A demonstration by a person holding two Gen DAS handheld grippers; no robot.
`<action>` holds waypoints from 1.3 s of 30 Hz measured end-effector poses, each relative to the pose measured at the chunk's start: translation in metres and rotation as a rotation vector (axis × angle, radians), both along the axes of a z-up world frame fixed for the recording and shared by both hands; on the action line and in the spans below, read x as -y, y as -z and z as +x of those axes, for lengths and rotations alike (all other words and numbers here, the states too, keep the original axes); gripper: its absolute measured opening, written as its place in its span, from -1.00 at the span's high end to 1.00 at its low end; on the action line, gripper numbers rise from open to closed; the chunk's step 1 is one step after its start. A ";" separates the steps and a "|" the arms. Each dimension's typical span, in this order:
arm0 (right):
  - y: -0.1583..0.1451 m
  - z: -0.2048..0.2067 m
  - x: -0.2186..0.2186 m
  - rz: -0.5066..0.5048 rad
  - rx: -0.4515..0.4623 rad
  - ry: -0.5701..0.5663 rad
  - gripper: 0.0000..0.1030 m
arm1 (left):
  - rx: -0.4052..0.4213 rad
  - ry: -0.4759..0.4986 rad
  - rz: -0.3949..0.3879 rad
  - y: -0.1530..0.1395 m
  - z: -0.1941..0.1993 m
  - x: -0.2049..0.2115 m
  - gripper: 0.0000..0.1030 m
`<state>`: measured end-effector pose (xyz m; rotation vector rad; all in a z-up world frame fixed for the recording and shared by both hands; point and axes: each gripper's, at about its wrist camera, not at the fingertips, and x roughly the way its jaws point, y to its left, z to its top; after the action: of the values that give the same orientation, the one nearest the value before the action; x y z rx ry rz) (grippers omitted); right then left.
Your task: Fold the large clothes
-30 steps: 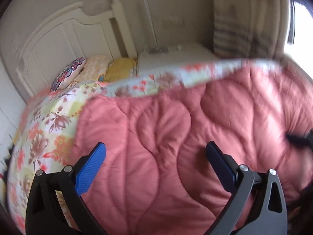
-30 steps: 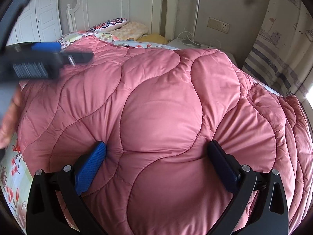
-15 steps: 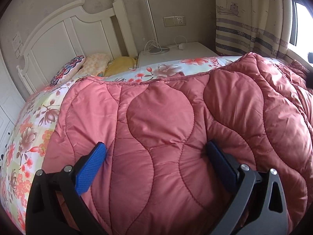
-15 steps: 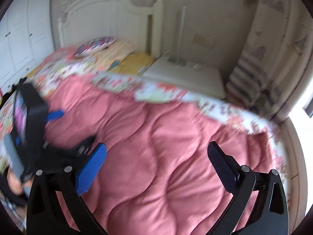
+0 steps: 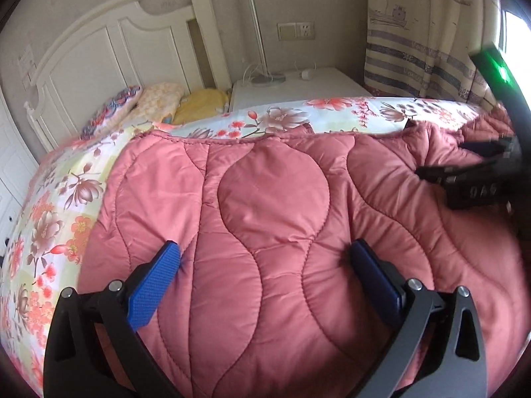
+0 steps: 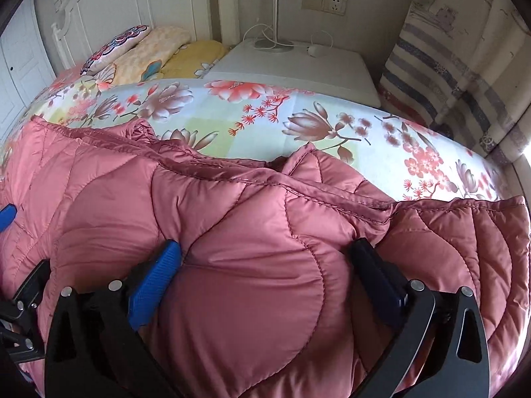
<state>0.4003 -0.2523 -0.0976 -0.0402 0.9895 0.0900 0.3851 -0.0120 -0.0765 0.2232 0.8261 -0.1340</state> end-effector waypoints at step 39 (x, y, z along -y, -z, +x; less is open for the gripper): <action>-0.011 -0.082 0.059 -0.001 0.076 0.110 -0.91 | -0.029 -0.114 0.098 0.010 0.051 0.009 -0.96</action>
<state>0.3188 -0.3114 -0.0869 0.0100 0.9142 -0.0128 0.4358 -0.0206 -0.0863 0.2657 0.8727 0.0105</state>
